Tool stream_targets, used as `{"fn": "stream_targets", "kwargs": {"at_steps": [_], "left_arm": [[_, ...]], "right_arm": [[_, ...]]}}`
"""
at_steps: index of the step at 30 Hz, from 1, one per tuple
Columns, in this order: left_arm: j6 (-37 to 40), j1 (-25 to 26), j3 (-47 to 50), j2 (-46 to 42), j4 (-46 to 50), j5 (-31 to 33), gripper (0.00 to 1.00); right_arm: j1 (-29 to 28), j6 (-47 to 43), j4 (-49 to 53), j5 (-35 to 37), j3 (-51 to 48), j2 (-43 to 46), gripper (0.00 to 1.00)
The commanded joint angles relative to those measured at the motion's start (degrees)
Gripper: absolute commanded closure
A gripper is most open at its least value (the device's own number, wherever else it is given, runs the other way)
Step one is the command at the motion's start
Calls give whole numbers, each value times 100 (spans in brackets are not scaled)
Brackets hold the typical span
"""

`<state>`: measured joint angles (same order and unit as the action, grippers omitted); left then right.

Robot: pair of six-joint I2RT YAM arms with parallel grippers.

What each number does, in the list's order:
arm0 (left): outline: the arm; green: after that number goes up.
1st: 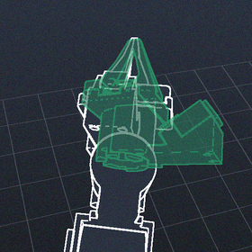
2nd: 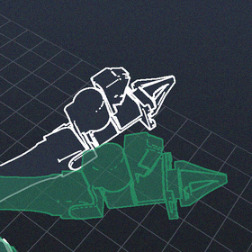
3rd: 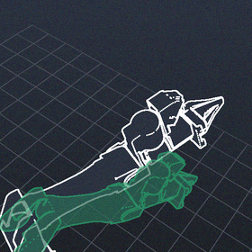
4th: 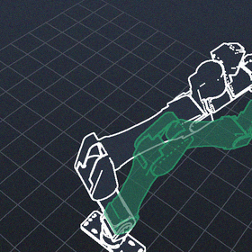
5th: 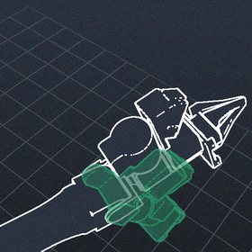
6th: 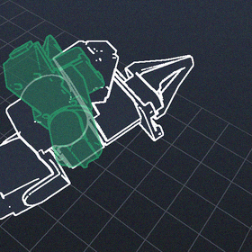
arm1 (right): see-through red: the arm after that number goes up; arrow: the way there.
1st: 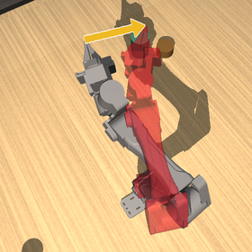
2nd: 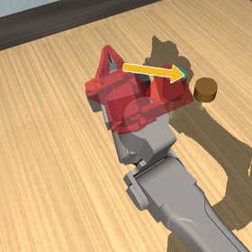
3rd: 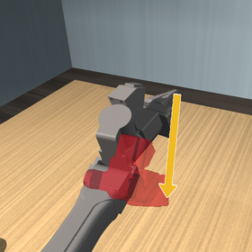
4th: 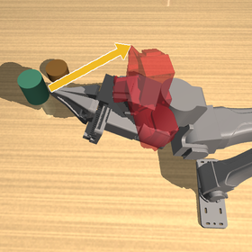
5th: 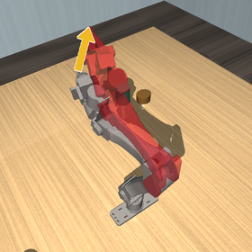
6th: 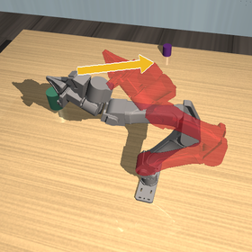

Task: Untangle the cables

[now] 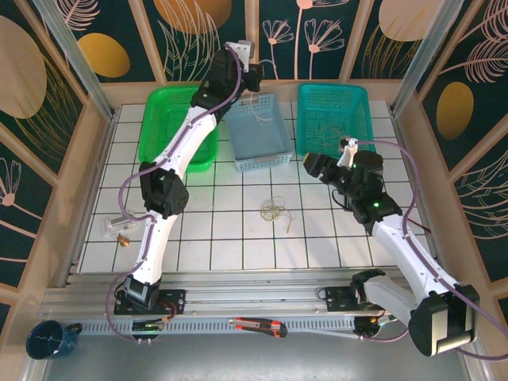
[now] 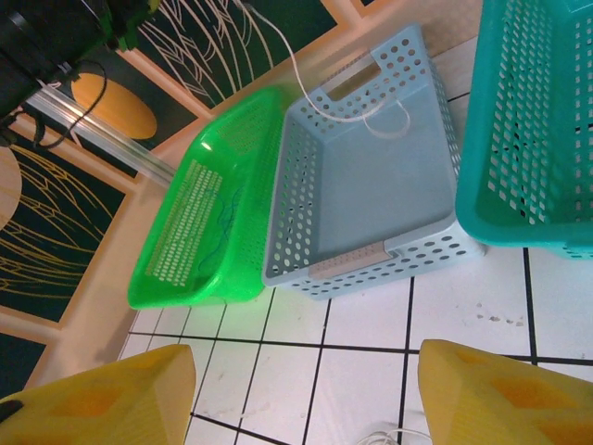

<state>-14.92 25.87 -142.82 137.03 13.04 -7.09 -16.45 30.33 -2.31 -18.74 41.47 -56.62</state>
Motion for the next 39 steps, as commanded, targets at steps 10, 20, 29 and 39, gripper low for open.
{"fn": "stream_targets", "kwargs": {"at_steps": [10,20,29,39], "left_arm": [[-24,-16,3275,-1741,-1620,81,14],[-99,-20,4836,-3075,-1944,-69,1],[-912,-25,7033,-4528,-2711,-492,1],[-1951,-23,9060,-5736,-3844,-673,1]], "right_arm": [[63,-124,-7,-143,53,-165,35],[-52,-267,119,-214,-202,-670,36],[-1052,-302,506,788,-801,-929,37],[-2225,119,384,1622,-1379,-1363,38]]}}
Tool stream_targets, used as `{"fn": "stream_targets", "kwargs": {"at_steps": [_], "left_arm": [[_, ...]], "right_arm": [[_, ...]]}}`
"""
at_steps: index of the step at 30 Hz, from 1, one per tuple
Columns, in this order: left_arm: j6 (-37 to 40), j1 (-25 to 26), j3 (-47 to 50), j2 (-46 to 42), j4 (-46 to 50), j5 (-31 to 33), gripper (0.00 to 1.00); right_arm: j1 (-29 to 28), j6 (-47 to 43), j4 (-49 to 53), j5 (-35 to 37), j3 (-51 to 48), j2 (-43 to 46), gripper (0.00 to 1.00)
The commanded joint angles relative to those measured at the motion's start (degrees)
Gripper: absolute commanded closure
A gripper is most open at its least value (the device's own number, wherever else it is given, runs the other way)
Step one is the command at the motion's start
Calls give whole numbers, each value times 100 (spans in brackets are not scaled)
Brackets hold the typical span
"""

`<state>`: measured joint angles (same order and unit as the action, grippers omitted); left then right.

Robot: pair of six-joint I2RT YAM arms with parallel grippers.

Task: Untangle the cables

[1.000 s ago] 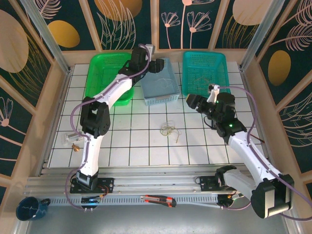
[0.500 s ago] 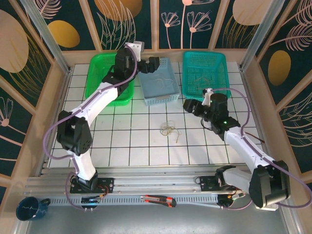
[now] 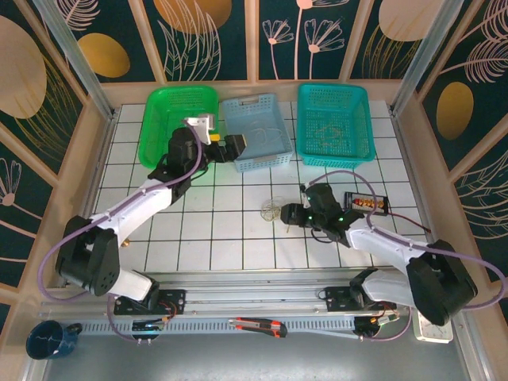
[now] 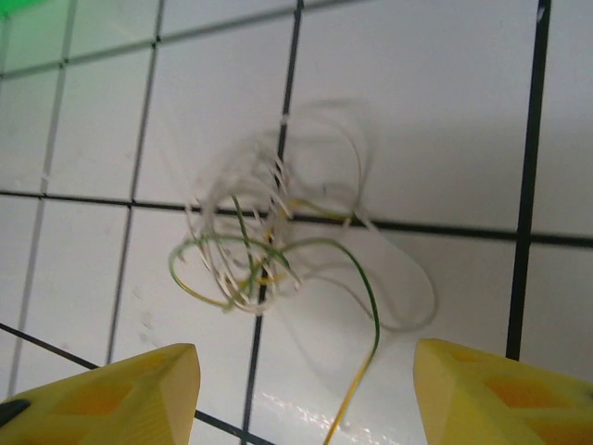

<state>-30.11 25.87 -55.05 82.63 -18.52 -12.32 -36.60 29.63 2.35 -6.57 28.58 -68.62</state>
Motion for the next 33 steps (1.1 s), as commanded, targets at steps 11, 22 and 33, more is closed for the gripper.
{"fn": "stream_targets", "kwargs": {"at_steps": [11,22,33], "left_arm": [[-562,-25,776,-810,-768,-2,1],[-551,-25,1079,-898,-827,-39,1],[-340,-21,1494,-770,-1493,-841,1]], "right_arm": [[-860,329,-126,1076,154,-1007,57],[-860,12,576,1483,783,-463,100],[-39,-774,1073,173,2405,156,100]]}}
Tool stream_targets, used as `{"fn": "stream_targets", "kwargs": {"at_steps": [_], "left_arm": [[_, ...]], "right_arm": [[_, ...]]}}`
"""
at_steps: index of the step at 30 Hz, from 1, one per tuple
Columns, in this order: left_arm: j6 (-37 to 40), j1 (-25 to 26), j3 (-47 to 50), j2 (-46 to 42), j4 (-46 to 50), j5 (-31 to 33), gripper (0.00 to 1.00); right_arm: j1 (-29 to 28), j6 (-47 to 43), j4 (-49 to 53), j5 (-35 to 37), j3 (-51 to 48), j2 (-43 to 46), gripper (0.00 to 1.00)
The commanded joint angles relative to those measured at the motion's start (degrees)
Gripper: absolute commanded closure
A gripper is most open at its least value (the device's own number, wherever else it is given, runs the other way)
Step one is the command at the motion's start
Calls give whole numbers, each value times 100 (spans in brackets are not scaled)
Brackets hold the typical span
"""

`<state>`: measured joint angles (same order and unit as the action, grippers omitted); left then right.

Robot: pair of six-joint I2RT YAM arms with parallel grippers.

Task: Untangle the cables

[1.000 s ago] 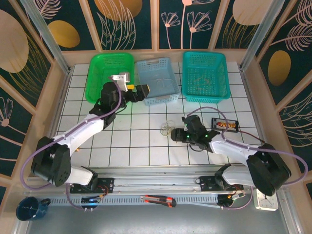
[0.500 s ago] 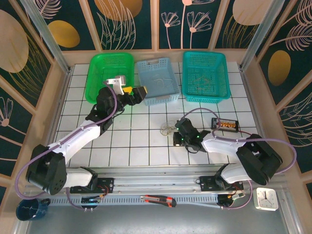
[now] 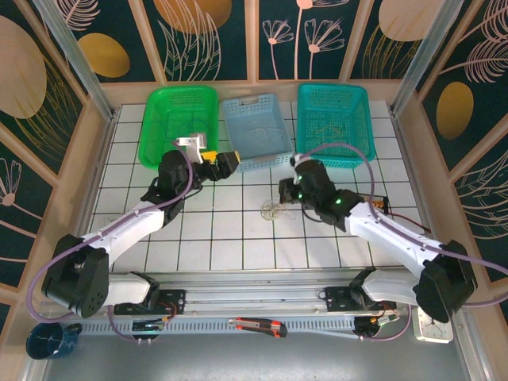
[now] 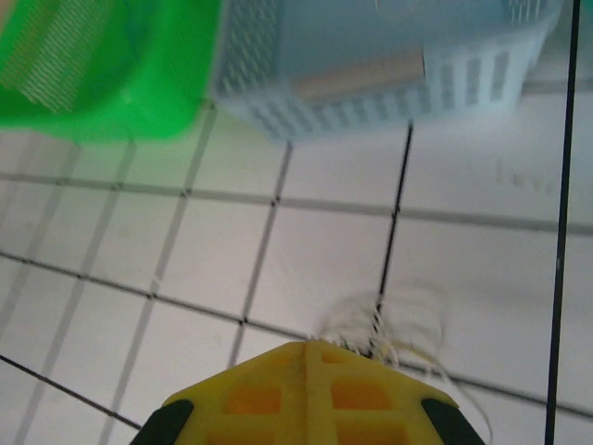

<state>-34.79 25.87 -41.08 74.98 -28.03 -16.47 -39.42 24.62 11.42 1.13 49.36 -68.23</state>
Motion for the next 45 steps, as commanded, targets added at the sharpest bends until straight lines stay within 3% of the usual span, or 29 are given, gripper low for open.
{"fn": "stream_targets", "kwargs": {"at_steps": [1,11,23,45], "left_arm": [[147,-20,129,21,-615,-540,1],[249,43,562,255,-1268,-1099,1],[736,807,592,979,-1527,-1117,1],[599,1162,-238,2384,-2081,-1110,5]], "right_arm": [[383,-275,124,-828,458,110,100],[708,-39,-291,-1827,1046,0,100],[703,207,-544,-2074,1238,-86,100],[427,576,-793,-2386,1711,-64,100]]}}
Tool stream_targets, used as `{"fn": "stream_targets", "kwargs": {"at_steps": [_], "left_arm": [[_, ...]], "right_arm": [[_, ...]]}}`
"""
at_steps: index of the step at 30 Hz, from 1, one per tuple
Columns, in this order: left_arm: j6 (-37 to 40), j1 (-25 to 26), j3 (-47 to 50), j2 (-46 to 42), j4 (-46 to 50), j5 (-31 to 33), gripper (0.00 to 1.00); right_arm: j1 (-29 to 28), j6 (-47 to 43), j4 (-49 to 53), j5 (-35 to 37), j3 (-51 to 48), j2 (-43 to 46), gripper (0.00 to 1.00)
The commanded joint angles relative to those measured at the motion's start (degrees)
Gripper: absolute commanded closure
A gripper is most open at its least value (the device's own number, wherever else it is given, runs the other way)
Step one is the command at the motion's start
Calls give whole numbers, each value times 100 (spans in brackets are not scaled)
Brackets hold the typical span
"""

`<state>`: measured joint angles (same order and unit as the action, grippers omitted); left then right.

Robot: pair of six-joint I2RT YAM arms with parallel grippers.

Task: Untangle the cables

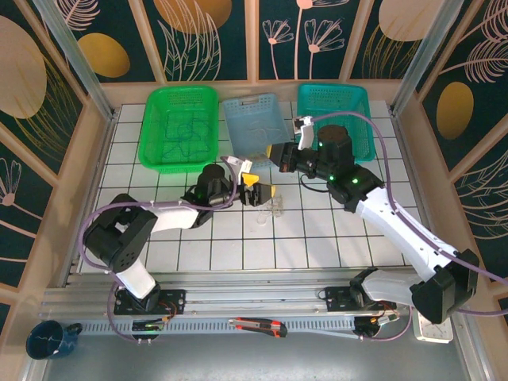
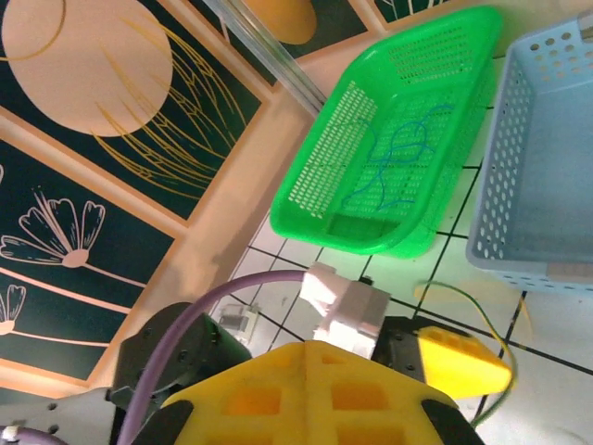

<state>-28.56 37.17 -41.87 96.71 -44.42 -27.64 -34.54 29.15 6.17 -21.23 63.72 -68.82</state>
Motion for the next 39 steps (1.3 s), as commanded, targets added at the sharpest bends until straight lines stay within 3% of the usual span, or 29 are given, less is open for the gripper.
{"fn": "stream_targets", "kwargs": {"at_steps": [1,11,16,32,39], "left_arm": [[-50,32,-173,326,-496,35,7],[-413,29,106,553,-1072,145,23],[-453,28,367,332,-1138,162,23],[-328,31,1064,-889,-791,561,6],[-365,31,1279,-1411,-626,870,2]], "right_arm": [[-67,143,-283,-169,306,6,100],[-24,166,-308,111,711,11,100],[282,146,-354,329,699,8,100],[2316,211,-1106,926,582,-364,100],[2833,230,-1630,1446,569,-960,100]]}}
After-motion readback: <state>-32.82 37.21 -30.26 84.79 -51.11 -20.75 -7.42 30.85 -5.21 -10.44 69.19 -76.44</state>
